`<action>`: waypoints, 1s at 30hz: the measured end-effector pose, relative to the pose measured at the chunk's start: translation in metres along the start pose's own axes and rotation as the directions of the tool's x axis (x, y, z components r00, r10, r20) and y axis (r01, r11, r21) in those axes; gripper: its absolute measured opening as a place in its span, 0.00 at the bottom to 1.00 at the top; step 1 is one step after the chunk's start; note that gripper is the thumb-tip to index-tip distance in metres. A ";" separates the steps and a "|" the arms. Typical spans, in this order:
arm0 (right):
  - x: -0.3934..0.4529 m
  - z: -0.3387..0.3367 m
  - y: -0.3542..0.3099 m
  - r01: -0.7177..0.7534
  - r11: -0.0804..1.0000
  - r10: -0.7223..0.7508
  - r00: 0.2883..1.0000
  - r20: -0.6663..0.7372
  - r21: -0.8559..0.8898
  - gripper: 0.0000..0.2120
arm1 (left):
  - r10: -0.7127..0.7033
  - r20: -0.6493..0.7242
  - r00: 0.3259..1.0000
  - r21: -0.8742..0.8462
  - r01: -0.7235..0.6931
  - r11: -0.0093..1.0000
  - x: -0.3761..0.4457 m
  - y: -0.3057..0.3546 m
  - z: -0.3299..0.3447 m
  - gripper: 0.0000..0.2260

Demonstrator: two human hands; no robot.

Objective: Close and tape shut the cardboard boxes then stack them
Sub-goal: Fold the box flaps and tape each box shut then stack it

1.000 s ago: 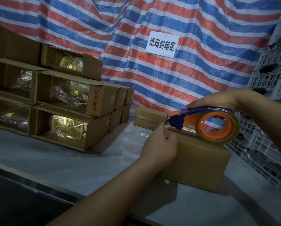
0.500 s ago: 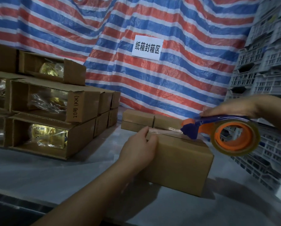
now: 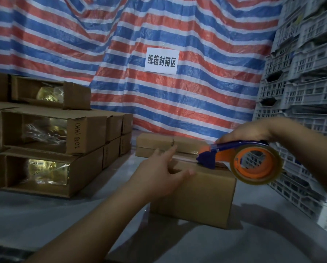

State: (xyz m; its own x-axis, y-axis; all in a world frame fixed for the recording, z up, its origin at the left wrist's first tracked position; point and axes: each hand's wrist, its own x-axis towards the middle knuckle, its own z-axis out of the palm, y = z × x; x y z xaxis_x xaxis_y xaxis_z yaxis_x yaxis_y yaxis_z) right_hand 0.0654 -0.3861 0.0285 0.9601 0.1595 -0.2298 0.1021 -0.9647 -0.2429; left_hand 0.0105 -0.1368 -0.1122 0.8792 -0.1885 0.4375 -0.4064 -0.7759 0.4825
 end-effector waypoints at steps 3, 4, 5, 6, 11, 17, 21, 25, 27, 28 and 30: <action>0.001 0.000 0.005 0.007 1.000 -0.007 1.000 0.007 -0.011 0.12 | 0.068 0.000 0.998 0.042 -0.068 0.997 0.001 0.002 0.002 0.21; 0.001 0.001 0.008 0.016 1.000 -0.016 1.000 0.020 0.002 0.11 | 0.068 0.002 0.998 0.021 -0.068 0.997 0.001 0.001 0.002 0.19; 0.000 0.001 0.011 0.036 0.999 -0.037 0.999 0.036 0.025 0.12 | 0.067 0.000 0.998 0.005 -0.067 0.998 0.002 0.000 0.002 0.18; -0.001 0.002 0.015 0.059 0.996 -0.062 0.997 0.047 0.060 0.14 | 0.069 -0.007 0.998 -0.001 -0.069 0.998 0.002 -0.001 0.002 0.18; -0.016 -0.004 0.065 0.059 0.934 -0.065 0.998 0.006 0.352 0.33 | 0.045 -0.031 0.999 0.041 -0.044 0.998 0.001 -0.005 0.005 0.25; -0.032 0.017 0.109 0.009 0.915 -0.008 1.000 -0.004 0.404 0.20 | 0.039 -0.009 0.999 0.073 -0.038 0.997 0.000 -0.003 0.007 0.27; -0.035 0.044 0.107 0.062 0.910 -0.025 0.995 -0.096 0.409 0.26 | 0.050 0.051 0.997 0.074 -0.053 0.996 0.001 0.005 -0.004 0.25; -0.035 0.051 0.112 0.088 0.888 -0.054 0.995 -0.088 0.451 0.29 | 0.003 0.203 0.979 0.277 -0.060 0.959 0.016 0.030 -0.020 0.18; -0.034 0.054 0.113 0.101 0.872 -0.072 0.994 -0.080 0.479 0.27 | 0.063 0.228 0.972 0.346 -0.141 0.927 0.024 0.047 -0.018 0.26; -0.033 0.056 0.114 0.110 0.870 -0.079 0.993 -0.084 0.480 0.25 | 0.120 0.229 0.966 0.331 -0.193 0.924 0.026 0.057 -0.013 0.33; -0.033 0.057 0.115 0.127 0.881 -0.095 0.991 -0.092 0.456 0.23 | 0.227 0.247 0.942 0.259 -0.290 0.921 0.028 0.079 -0.001 0.36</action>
State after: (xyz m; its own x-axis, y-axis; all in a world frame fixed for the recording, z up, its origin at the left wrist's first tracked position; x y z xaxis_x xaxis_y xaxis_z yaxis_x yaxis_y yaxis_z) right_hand 0.0304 -0.4901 -0.0460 0.9658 0.2309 -0.1184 0.0931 -0.7341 -0.6726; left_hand 0.0026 -0.2024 -0.0612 0.7975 -0.5025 0.3338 -0.5649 -0.8162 0.1209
